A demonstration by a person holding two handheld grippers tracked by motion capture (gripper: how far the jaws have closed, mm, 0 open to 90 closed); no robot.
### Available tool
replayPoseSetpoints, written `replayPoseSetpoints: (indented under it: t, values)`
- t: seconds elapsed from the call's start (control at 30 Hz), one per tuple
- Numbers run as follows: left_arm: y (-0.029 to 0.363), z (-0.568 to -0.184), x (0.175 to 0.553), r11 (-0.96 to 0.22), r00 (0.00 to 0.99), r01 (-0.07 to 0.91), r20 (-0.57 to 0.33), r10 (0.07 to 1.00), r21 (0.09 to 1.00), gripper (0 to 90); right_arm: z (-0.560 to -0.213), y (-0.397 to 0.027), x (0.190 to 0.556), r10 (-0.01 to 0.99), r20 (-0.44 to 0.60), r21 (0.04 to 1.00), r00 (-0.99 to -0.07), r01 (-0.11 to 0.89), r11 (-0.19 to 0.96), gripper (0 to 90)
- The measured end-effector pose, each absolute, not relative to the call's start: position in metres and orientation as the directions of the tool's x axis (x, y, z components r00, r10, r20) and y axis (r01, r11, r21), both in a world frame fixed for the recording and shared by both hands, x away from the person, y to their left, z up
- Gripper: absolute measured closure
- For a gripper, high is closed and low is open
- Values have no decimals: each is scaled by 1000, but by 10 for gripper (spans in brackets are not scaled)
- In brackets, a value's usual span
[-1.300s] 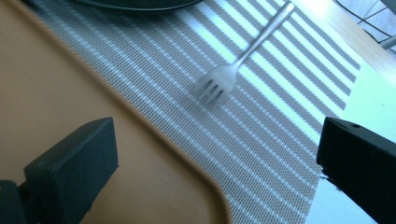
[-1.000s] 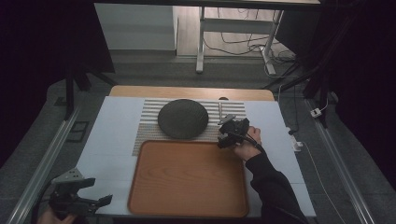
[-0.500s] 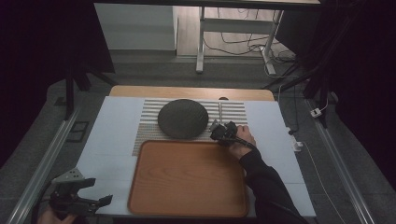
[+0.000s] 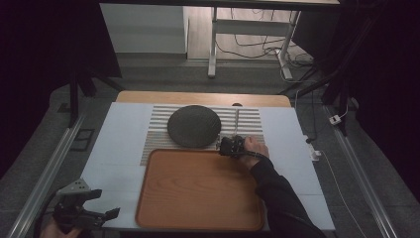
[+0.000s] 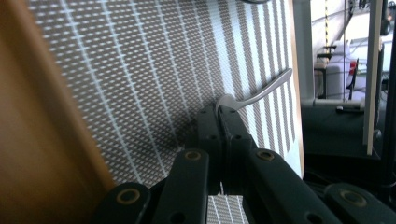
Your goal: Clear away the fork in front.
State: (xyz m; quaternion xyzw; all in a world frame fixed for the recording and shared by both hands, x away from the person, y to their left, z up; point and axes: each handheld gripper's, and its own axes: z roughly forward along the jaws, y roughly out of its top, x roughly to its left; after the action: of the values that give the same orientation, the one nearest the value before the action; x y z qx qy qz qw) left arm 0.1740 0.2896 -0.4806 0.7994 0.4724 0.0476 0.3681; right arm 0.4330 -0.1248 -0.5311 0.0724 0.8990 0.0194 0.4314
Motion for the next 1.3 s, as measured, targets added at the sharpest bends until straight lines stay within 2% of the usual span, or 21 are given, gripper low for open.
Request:
replayPoseSetpoints:
  t: [0.3, 0.7, 0.73, 0.8, 0.97, 1.3]
  values:
    - [285, -478, 172, -304, 565, 695, -233, 791, 652, 0, -517, -128, 427, 183, -766, 137, -616, 122, 983, 888]
    - [283, -473, 174, -273, 589, 663, -262, 764, 697, 0, -497, -135, 405, 222, -719, 201, -658, 109, 974, 888]
    - [282, -472, 175, -274, 595, 660, -264, 759, 700, 0, -494, -136, 400, 242, -701, 234, -671, 105, 967, 889]
    - [280, -471, 176, -280, 606, 651, -262, 751, 705, 0, -492, -137, 398, 241, -702, 234, -670, 103, 967, 888]
    - [271, -469, 180, -304, 628, 635, -245, 739, 710, 0, -481, -140, 384, 295, -660, 305, -691, 112, 946, 888]
    - [255, -468, 194, -370, 700, 567, -194, 687, 736, 0, -459, -159, 357, 416, -516, 477, -749, 153, 866, 889]
